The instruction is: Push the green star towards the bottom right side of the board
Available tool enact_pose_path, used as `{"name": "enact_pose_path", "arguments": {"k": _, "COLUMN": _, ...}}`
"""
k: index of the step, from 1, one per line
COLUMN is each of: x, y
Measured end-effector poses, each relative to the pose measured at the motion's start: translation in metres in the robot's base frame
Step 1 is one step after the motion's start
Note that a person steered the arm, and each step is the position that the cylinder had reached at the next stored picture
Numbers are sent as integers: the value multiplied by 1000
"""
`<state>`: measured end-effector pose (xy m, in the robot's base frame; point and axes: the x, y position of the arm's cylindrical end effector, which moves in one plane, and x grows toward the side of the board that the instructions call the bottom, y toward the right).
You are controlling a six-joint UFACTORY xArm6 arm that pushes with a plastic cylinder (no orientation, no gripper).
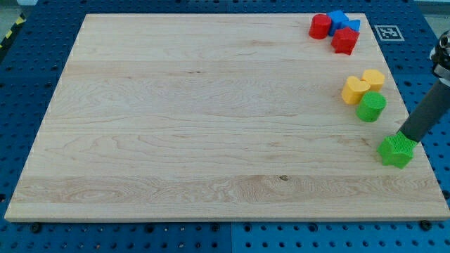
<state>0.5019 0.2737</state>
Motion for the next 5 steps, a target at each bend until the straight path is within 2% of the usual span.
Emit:
{"name": "enact_pose_path", "arguments": {"k": 1, "x": -26, "y": -8}}
{"name": "enact_pose_path", "arguments": {"k": 3, "x": 9, "y": -23}}
{"name": "enact_pose_path", "arguments": {"k": 5, "x": 20, "y": -23}}
